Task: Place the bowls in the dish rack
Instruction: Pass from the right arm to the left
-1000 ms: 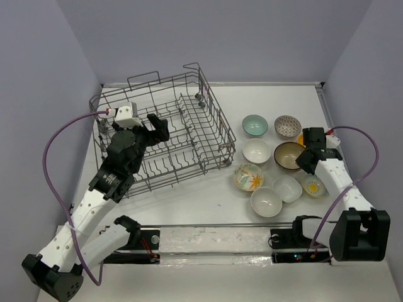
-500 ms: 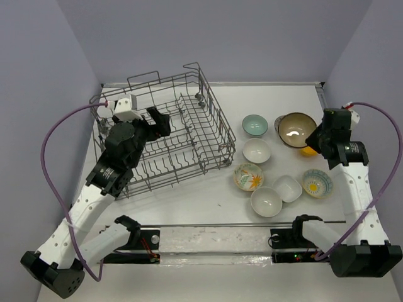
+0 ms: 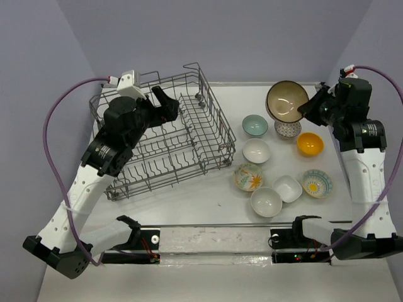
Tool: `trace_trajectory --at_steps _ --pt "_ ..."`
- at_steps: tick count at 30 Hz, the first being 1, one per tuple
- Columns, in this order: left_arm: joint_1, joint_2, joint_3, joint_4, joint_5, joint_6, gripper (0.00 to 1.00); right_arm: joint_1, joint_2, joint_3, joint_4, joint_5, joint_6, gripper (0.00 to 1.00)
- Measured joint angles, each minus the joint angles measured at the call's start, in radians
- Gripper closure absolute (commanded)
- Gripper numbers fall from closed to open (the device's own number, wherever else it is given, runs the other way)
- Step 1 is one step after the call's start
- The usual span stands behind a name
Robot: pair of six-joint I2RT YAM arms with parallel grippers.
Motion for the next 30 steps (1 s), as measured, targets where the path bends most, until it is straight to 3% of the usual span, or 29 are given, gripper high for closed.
trace_trajectory --at_steps 5,8,14,19,30 --pt "0.0 0.034 0.023 -0.057 0.042 -0.029 0.01 0.122 0.084 0.065 0.004 -0.026 -0.005 0.99" --pt "0.0 0.036 0.023 -0.091 0.052 -0.045 0.01 0.262 0.135 0.102 0.002 0.018 -0.01 0.99" --pt "-0.001 0.034 0.063 -0.154 0.045 -0.059 0.01 0.558 0.257 0.196 0.002 0.185 -0.024 0.99" --pt "-0.001 0.019 0.07 -0.191 0.031 -0.066 0.01 0.725 0.348 0.248 -0.005 0.356 -0.047 0.99" --pt "-0.002 -0.035 0.031 -0.237 -0.009 -0.079 0.02 0.912 0.526 0.441 -0.022 0.632 -0.102 0.99"
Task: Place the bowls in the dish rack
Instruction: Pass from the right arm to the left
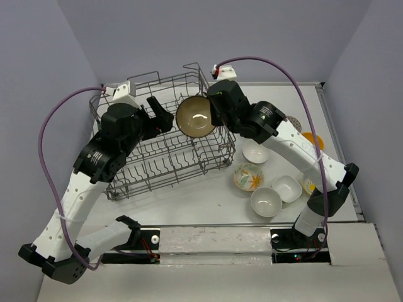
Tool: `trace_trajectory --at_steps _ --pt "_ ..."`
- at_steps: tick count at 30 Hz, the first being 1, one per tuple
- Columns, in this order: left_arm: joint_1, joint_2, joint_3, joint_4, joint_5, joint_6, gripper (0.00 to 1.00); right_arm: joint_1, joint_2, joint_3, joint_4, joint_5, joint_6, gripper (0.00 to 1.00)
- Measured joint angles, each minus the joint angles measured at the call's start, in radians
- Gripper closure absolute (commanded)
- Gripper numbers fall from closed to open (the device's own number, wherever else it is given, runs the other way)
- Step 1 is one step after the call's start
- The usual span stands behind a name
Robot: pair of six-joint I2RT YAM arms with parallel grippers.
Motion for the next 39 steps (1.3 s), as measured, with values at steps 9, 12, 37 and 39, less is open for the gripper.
trace_trajectory --at_steps 9,12,37,39 --pt "-0.001 -0.017 -0.079 -0.003 -0.003 -0.003 0.03 0.048 0.092 0.076 0.0 0.068 -0.021 0.99" --pt "-0.001 -0.017 -0.087 0.0 -0.003 -0.004 0.05 0.055 0.114 0.085 0.001 0.074 -0.023 0.99" --pt "-0.005 0.037 -0.15 0.082 -0.031 -0.018 0.39 0.082 0.12 0.084 0.007 0.071 -0.025 0.99" --pt "-0.005 0.042 -0.15 0.086 -0.03 -0.019 0.42 0.085 0.12 0.084 0.008 0.069 -0.025 0.99"
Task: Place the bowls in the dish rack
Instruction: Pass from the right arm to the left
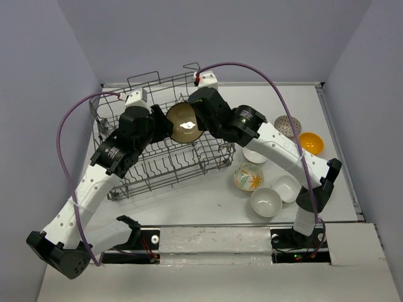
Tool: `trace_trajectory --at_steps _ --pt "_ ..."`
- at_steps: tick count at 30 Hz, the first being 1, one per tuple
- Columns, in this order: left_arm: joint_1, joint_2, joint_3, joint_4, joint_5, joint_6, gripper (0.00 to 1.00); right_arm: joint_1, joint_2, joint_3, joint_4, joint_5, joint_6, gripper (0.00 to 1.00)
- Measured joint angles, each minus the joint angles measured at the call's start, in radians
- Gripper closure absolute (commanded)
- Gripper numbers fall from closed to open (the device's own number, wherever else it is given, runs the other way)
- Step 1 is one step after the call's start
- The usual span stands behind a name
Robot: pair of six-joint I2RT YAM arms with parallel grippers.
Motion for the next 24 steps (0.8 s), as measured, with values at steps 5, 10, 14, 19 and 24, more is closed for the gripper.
trace_trajectory --at_steps 5,10,14,19,24 --pt "0.0 0.006 0.0 0.014 0.003 -0.002 0.5 0.01 0.0 0.0 0.0 0.0 0.0 0.99" --pt "0.0 0.027 0.0 0.034 0.009 -0.005 0.56 0.014 0.0 0.0 0.0 0.0 0.0 0.99" --pt "-0.002 0.034 0.0 0.038 0.015 -0.006 0.61 0.015 0.0 0.0 0.0 0.0 -0.001 0.99" --pt "-0.006 0.034 0.0 0.045 0.023 -0.006 0.78 0.019 0.0 0.0 0.0 0.0 -0.002 0.99" --pt "-0.011 0.034 0.0 0.037 0.035 0.01 1.0 0.018 0.0 0.0 0.002 0.004 -0.012 0.99"
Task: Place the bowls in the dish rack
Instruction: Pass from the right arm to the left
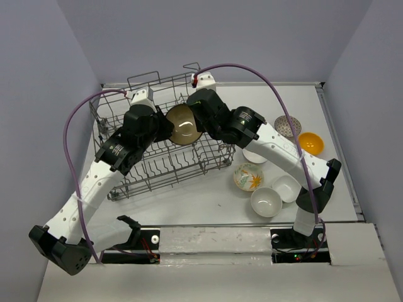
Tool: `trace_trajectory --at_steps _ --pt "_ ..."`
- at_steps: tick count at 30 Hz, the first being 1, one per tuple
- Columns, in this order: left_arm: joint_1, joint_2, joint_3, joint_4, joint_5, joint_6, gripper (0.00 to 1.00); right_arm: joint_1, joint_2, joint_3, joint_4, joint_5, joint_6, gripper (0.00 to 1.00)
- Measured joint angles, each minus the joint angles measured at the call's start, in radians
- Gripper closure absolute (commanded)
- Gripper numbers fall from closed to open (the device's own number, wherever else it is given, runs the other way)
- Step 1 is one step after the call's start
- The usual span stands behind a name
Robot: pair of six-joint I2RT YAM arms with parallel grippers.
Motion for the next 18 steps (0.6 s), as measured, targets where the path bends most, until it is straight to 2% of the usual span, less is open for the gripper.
trace_trajectory --at_steps 3,7,12,13,18 --pt "0.0 0.0 0.0 0.0 0.0 0.0 1.0 0.001 0.0 0.0 0.002 0.0 0.0 0.95" --pt "-0.001 -0.001 0.0 -0.001 -0.004 0.0 1.0 0.001 0.0 0.0 0.002 0.001 -0.003 0.76" --pt "-0.005 -0.008 0.0 -0.026 -0.024 0.0 1.0 0.002 -0.001 0.0 0.047 0.004 0.0 0.65" --pt "-0.005 -0.008 0.0 -0.041 -0.035 0.001 1.0 0.004 -0.002 0.0 0.058 0.004 0.0 0.56" --pt "-0.004 -0.016 0.0 -0.093 -0.086 0.001 1.0 0.013 -0.019 0.0 0.095 0.009 -0.005 0.47"
